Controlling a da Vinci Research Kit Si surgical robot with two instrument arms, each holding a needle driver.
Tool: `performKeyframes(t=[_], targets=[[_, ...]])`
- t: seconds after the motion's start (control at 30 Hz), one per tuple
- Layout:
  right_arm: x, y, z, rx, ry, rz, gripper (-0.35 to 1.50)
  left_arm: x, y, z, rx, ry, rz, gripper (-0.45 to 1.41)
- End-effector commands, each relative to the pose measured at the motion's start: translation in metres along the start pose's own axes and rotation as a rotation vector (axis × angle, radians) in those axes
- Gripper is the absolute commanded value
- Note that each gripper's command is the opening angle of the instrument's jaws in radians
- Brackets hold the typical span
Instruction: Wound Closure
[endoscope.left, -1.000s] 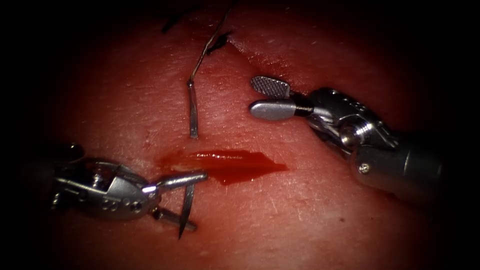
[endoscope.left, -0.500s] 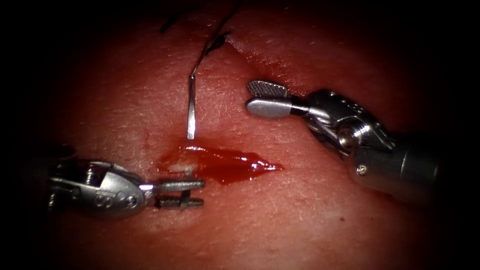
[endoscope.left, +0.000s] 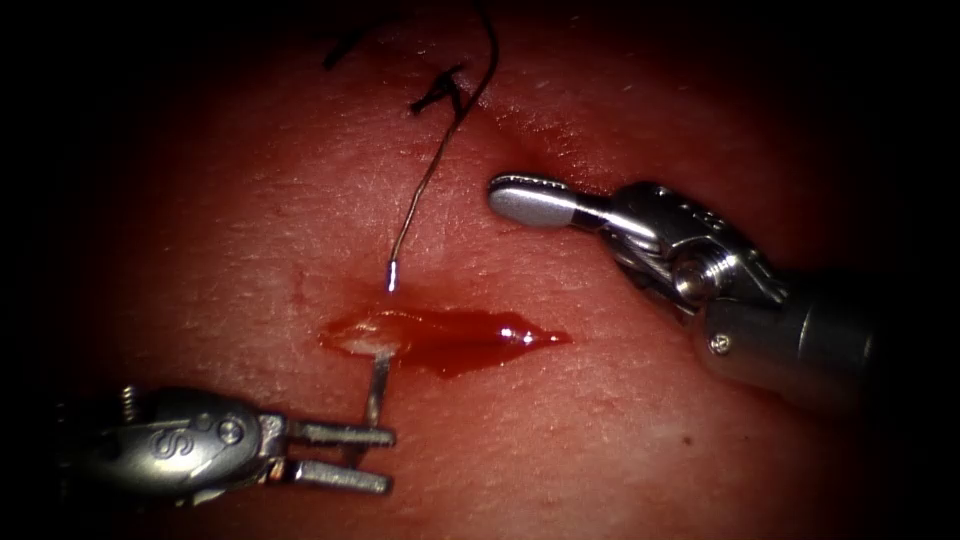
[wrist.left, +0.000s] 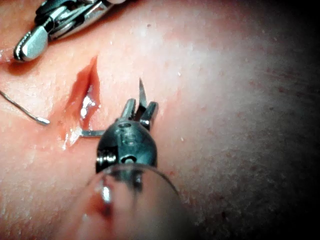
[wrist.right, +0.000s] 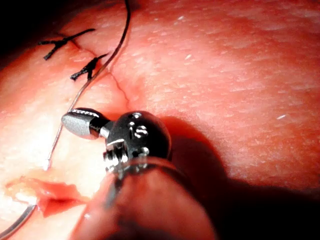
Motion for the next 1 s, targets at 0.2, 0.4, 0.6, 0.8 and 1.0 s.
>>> performKeyframes(t=[0.2, 0.4, 0.6, 0.8, 1.0], targets=[[-0.0002, -0.0001, 0.0008, 0.019, -0.005, 0.030, -0.21, -0.0021, -0.0017, -0.0001, 0.058, -0.045, -0.095, -0.30], [-0.0005, -0.0007, 0.0009, 0.037, -0.036, 0.083, -0.35, -0.0041, -0.0031, -0.0015, 0.083, -0.061, -0.110, -0.20], [-0.0001, -0.0012, 0.0010, 0.037, -0.041, 0.096, -0.35, -0.0068, -0.0041, -0.0025, 0.078, -0.079, -0.099, -0.13], [0.0001, -0.0012, 0.0010, -0.013, -0.106, 0.068, -0.35, -0.0090, -0.0032, -0.0024, -0.033, -0.082, 0.118, -0.11], [0.0007, -0.0011, 0.0009, -0.008, -0.121, 0.019, -0.35, -0.0128, -0.0032, -0.0038, -0.124, -0.134, 0.252, -0.08]])
